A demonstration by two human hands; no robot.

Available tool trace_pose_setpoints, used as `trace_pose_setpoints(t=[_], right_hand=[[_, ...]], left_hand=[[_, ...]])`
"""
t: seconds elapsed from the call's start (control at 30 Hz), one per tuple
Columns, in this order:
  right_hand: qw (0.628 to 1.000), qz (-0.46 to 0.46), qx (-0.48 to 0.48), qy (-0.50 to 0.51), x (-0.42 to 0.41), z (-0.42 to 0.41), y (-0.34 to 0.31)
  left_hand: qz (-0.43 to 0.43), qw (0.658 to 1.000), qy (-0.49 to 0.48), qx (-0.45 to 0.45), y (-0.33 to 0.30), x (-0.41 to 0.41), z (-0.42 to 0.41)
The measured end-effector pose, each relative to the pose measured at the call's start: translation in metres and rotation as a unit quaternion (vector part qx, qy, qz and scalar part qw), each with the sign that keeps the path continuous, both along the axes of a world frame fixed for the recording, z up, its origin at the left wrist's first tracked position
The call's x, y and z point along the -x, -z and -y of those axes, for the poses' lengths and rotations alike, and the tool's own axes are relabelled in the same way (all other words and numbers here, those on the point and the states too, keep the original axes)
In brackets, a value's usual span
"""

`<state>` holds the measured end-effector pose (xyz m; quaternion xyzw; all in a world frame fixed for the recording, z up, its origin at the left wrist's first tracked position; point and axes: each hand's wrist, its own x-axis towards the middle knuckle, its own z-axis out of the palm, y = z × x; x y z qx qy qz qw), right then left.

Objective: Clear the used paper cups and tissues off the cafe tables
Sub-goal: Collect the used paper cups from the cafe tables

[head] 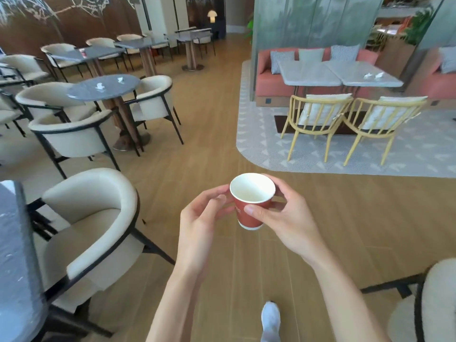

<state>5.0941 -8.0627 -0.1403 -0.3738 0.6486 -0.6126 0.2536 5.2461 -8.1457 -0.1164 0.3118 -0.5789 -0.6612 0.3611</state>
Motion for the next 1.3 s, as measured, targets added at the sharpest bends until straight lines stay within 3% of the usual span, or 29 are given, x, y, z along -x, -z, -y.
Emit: trace_pose_setpoints(t=[0.33, 0.5, 0.73, 1.07, 1.3], right_hand=[[0.998, 0.016, 0.039, -0.038, 0.188, 0.211, -0.01], [0.997, 0.007, 0.044, -0.06, 0.253, 0.307, -0.028], [0.997, -0.013, 0.022, -0.073, 0.321, 0.46, -0.002], [0.999, -0.035, 0.013, -0.024, 0.437, 0.71, -0.014], [1.0, -0.002, 0.021, 0.016, 0.524, 0.828, -0.018]], left_hand=[[0.003, 0.999, -0.027, 0.046, -0.014, 0.183, 0.199], [-0.004, 0.993, -0.108, 0.039, -0.02, 0.228, 0.288], [-0.015, 0.986, -0.165, 0.012, 0.008, 0.291, 0.436], [-0.021, 0.993, -0.118, 0.002, -0.004, 0.422, 0.711], [-0.003, 0.997, -0.072, 0.02, -0.009, 0.511, 0.839]])
